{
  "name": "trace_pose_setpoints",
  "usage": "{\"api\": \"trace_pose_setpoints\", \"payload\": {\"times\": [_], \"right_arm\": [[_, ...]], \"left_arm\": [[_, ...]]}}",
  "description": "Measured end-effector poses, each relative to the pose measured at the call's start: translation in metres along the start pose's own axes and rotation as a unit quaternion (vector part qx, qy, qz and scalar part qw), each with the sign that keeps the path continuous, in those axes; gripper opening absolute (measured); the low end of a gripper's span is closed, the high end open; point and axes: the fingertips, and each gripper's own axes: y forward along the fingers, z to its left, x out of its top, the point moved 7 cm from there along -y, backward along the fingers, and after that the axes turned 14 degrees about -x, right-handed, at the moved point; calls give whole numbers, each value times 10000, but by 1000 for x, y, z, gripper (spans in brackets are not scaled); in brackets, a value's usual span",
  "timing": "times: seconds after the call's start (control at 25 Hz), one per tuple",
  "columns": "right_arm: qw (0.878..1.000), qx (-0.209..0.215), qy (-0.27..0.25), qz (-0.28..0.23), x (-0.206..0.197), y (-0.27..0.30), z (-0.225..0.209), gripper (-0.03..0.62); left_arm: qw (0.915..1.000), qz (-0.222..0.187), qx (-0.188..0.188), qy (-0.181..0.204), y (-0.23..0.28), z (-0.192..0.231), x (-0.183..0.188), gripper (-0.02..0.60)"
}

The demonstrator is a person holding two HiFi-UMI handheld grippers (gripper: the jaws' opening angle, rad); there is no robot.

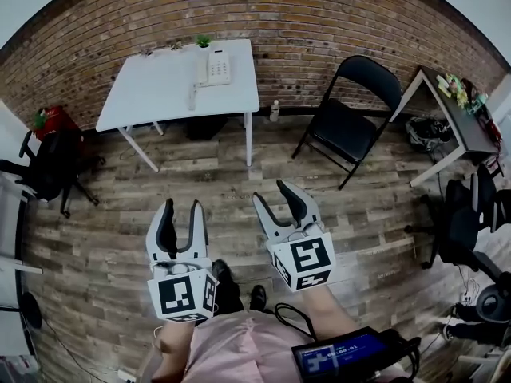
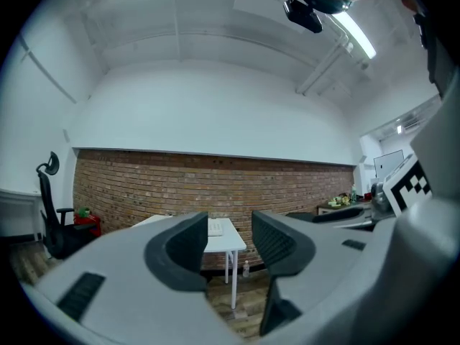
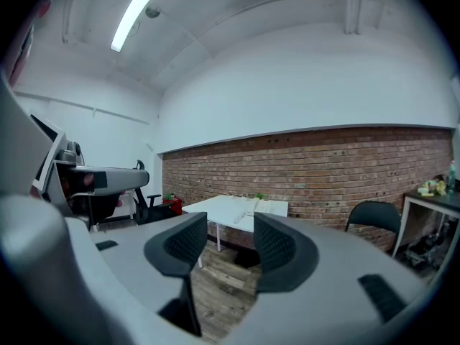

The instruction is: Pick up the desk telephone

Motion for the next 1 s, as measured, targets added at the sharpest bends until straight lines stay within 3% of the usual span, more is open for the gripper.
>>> {"api": "trace_pose_setpoints", "payload": {"times": [0.4,0.64,1.0], "right_arm": [[9993,-24,-11,368,-16,96,-1,202],[9995,-145,-48,272,8,176,9,199],[9989,-465,-76,-24,50,259,5,195]], "left_arm": [[9995,269,-4,-141,78,60,-30,186],[9998,162,-132,-76,145,123,-21,186],[9989,-108,-457,52,227,179,4,186]]}}
